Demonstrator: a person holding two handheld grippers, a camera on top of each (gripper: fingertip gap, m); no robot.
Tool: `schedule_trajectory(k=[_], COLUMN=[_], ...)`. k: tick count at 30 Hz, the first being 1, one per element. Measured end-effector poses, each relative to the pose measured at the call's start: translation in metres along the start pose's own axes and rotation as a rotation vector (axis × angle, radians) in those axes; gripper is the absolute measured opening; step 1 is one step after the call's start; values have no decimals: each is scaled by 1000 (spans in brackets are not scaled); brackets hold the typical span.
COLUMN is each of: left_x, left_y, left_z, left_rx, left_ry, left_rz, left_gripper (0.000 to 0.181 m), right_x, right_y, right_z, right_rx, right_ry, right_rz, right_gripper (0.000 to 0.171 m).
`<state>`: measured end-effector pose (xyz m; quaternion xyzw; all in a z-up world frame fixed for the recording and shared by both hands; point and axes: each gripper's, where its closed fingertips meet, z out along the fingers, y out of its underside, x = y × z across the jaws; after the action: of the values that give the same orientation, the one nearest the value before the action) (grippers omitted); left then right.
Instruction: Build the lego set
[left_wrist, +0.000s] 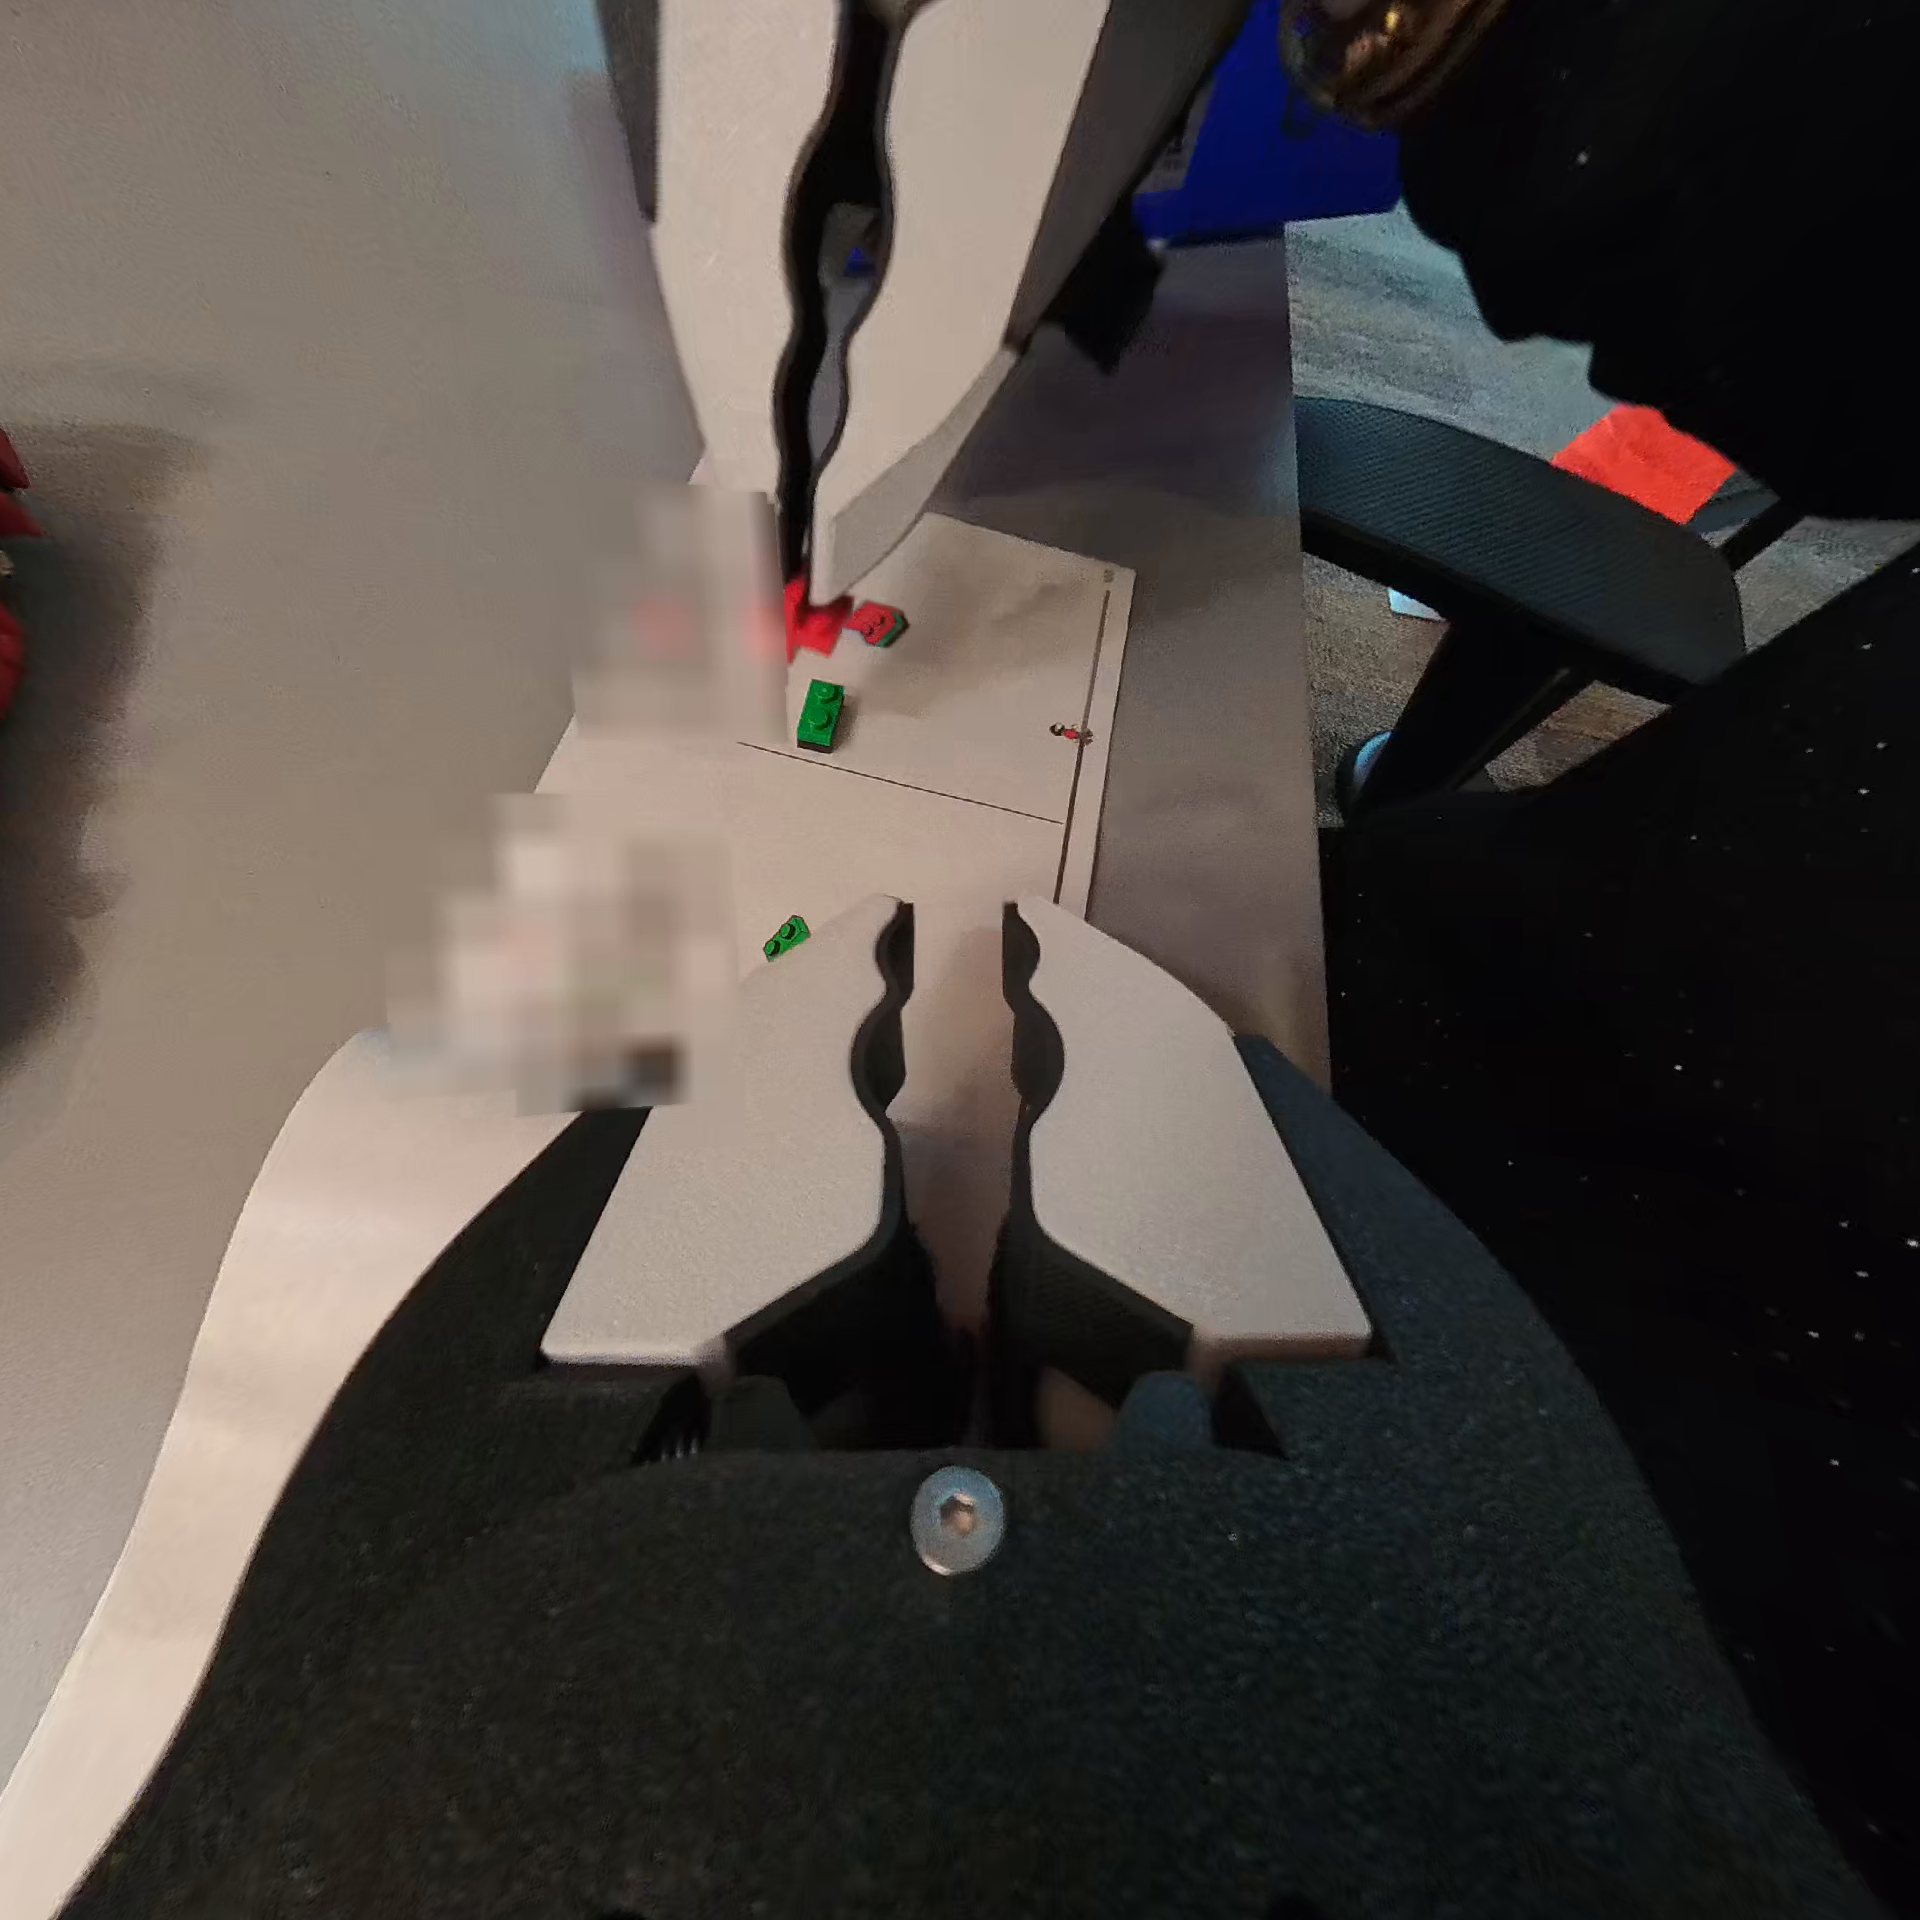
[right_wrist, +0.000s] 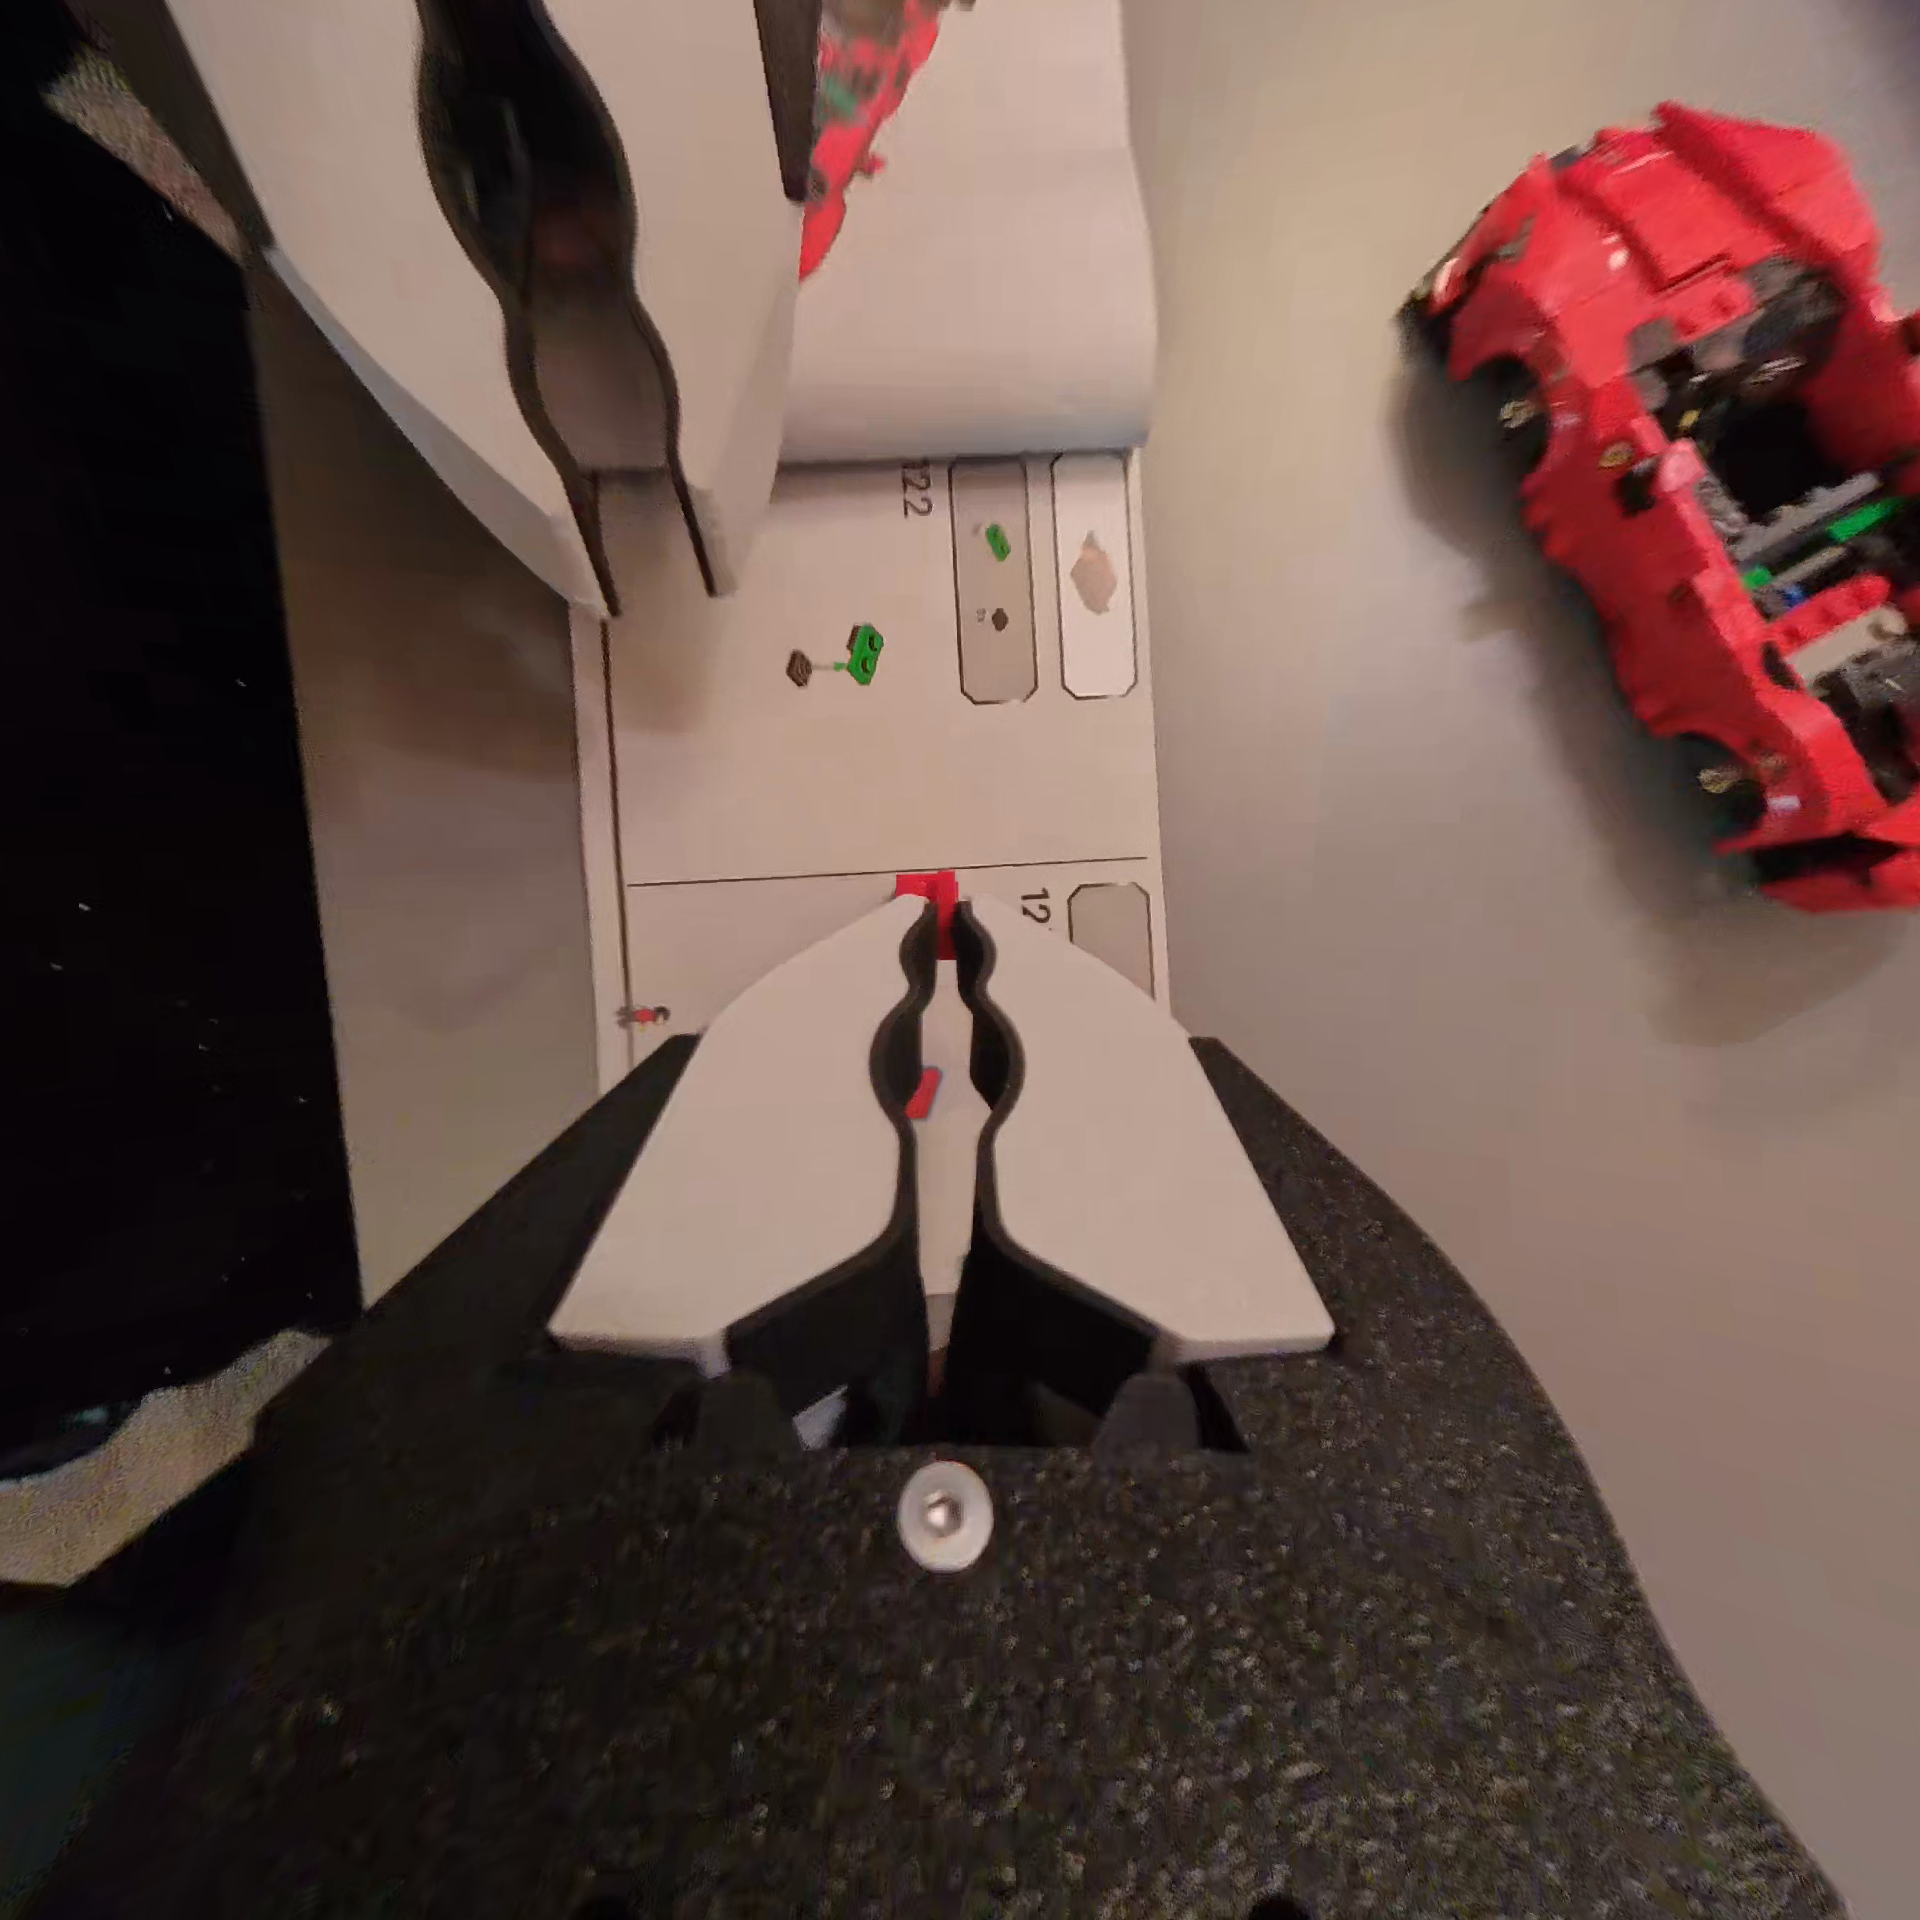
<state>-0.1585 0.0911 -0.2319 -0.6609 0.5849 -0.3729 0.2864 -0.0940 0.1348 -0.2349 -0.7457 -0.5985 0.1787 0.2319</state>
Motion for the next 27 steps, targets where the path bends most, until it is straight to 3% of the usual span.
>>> schedule_trajectory(k=[4,27], left_x=[0,-5], left_y=[2,4], left_z=[0,0], left_rx=[-5,23], left_ry=[-1,-2], left_rz=[0,-25], left_gripper=[15,13], right_x=[-2,-1], right_y=[5,10], right_z=[14,16], right_rx=[-62,-97], right_ry=[-57,-9], right_rz=[-23,-26], right_gripper=[3,3])
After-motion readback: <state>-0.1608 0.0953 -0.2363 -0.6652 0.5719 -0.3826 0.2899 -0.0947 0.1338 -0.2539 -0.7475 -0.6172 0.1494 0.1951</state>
